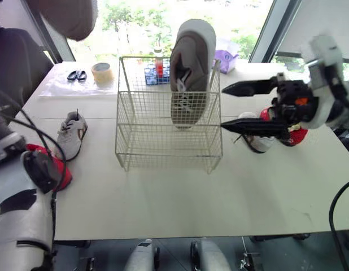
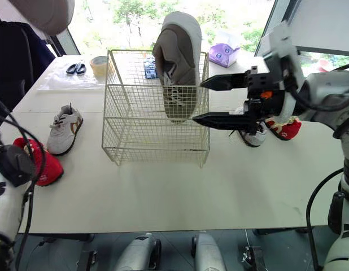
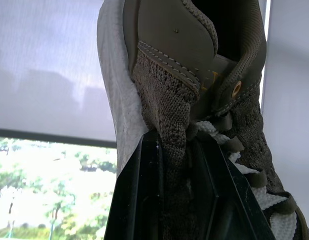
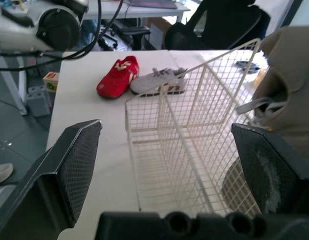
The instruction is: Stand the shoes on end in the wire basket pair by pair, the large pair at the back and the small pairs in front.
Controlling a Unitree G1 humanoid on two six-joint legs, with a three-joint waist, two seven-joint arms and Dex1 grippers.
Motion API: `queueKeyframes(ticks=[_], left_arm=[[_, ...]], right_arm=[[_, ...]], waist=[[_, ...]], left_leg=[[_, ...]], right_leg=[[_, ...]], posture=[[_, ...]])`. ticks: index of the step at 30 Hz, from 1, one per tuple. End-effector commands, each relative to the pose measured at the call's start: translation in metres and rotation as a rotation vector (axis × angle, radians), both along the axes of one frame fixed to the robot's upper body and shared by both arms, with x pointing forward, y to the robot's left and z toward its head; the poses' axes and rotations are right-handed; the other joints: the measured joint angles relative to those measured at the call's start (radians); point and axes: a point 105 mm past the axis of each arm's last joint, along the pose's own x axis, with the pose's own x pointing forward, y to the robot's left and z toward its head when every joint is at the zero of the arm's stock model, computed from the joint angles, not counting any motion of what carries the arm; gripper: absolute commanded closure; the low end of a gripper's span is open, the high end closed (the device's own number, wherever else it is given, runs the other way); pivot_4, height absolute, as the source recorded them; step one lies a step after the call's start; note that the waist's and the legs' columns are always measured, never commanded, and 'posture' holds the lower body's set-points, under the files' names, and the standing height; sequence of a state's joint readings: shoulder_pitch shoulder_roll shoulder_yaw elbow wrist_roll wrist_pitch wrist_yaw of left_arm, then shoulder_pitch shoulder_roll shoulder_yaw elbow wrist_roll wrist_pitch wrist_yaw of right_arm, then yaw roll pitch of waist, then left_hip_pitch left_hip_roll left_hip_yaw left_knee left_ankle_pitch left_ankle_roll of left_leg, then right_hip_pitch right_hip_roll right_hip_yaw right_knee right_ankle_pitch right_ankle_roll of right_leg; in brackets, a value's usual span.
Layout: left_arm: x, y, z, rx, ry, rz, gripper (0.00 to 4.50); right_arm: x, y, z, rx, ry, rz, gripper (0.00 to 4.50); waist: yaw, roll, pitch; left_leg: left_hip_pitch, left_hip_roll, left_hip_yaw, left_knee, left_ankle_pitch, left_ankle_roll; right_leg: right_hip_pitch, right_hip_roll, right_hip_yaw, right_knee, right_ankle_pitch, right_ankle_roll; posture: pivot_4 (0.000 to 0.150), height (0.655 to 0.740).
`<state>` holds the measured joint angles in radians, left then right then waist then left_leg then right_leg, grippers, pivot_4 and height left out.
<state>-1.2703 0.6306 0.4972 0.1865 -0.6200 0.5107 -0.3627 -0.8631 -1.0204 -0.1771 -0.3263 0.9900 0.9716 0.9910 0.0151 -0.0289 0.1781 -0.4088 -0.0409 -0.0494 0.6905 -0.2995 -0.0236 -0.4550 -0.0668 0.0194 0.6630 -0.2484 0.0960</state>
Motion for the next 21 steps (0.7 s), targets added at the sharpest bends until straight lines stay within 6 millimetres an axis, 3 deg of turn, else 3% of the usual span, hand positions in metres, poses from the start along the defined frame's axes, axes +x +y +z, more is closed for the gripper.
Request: queueKeyframes(ticks=[1,3,9,15,21], left_arm=[[0.008,-0.048,-0.011,0.134,-0.097,0.069,4.29],[0.018,-0.071,-0.029,0.200,-0.115,0.101,4.29],[0.031,-0.092,-0.052,0.208,-0.130,0.125,4.29],[0.043,-0.094,-0.071,0.201,-0.107,0.174,4.29],[0.050,-0.105,-0.106,0.252,-0.053,0.172,4.29]], right_arm=[[-0.010,-0.004,0.017,0.035,-0.058,-0.026,0.00],[-0.011,-0.003,0.018,0.047,-0.060,-0.038,0.00],[-0.011,-0.004,0.019,0.053,-0.064,-0.069,0.00],[-0.012,-0.004,0.019,0.056,-0.065,-0.077,0.00],[-0.013,-0.003,0.020,0.061,-0.065,-0.077,0.00]], waist=[[0.000,0.000,0.000],[0.002,0.000,0.000],[-0.019,-0.001,0.001],[-0.023,-0.001,0.000],[-0.008,-0.001,0.000]], left_leg=[[0.000,0.000,-0.001,0.001,0.000,0.000],[0.000,0.000,-0.001,0.002,-0.001,0.002],[-0.005,0.000,0.004,0.004,-0.002,0.004],[-0.005,0.001,0.004,0.005,-0.003,0.006],[-0.005,0.001,0.004,0.006,-0.003,0.006]], right_leg=[[0.001,0.000,0.000,0.000,0.000,0.000],[0.003,0.000,0.000,-0.001,0.000,0.000],[-0.007,0.002,0.004,0.001,0.001,0.002],[-0.006,0.002,0.005,0.002,0.001,0.002],[-0.005,0.002,0.004,0.001,0.001,0.002]], posture=[[0.150,0.7400],[0.150,0.7400],[0.150,0.7400],[0.150,0.7400],[0.150,0.7400]])
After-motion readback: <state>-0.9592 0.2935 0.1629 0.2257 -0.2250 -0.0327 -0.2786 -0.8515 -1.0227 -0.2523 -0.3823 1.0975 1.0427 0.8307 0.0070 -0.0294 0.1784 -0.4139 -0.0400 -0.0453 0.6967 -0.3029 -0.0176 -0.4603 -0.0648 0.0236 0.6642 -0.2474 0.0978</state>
